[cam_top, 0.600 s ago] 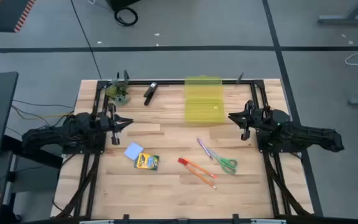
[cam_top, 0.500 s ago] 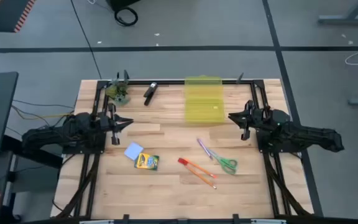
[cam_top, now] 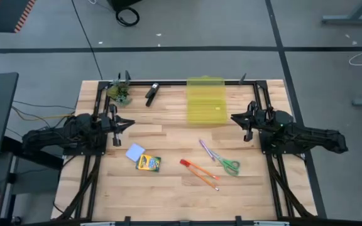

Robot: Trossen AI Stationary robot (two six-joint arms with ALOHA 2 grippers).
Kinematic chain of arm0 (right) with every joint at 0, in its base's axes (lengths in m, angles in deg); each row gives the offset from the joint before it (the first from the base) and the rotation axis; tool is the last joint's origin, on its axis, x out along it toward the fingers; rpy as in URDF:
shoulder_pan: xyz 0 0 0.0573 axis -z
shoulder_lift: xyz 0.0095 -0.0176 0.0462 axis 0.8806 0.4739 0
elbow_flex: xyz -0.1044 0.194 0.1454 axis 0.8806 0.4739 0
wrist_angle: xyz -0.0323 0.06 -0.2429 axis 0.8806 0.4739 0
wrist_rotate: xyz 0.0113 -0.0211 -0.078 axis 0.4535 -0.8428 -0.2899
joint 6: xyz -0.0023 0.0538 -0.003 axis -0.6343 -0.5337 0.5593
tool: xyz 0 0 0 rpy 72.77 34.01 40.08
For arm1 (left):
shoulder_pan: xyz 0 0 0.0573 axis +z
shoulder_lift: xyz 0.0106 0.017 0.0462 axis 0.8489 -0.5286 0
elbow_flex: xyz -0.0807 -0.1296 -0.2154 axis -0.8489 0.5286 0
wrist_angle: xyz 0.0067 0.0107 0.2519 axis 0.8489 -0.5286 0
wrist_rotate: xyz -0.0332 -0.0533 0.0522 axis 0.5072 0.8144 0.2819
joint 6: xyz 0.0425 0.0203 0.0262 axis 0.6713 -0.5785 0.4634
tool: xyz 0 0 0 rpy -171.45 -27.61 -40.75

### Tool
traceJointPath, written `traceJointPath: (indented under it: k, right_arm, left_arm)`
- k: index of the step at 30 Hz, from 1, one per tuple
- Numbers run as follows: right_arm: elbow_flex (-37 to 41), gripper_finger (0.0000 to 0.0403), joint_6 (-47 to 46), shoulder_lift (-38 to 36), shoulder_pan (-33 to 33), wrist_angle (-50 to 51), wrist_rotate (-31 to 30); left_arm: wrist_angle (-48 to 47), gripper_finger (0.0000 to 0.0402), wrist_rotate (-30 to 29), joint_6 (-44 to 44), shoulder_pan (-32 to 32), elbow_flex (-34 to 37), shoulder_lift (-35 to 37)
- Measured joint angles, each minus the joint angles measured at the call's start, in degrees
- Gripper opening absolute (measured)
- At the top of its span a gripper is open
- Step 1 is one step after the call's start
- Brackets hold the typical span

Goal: Pack school essentials

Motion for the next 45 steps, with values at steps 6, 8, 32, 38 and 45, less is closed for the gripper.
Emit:
traceJointPath:
  k: [6,8,32,38,45]
  right_arm:
    - [0.00,0.0059,0.00,0.00,0.01,0.01,0.01]
    - [0.00,0.0059,0.00,-0.01,0.00,0.01,0.02]
    - [0.00,0.0059,0.00,0.00,0.00,0.00,0.02]
    - [0.00,0.0059,0.00,-0.01,0.01,0.00,0.01]
    - [0.00,0.0059,0.00,0.01,0.00,0.01,0.00]
  left_arm:
    - [0.00,0.0038,0.00,0.01,0.01,0.01,0.01]
    - [0.00,0.0036,0.00,0.00,0.01,0.01,0.02]
    - [0.00,0.0029,0.00,0.00,0.01,0.00,0.02]
    - [0.01,0.0033,-0.01,0.00,0.01,0.01,0.01]
    - [0.00,0.0037,0.00,0.00,0.01,0.00,0.01]
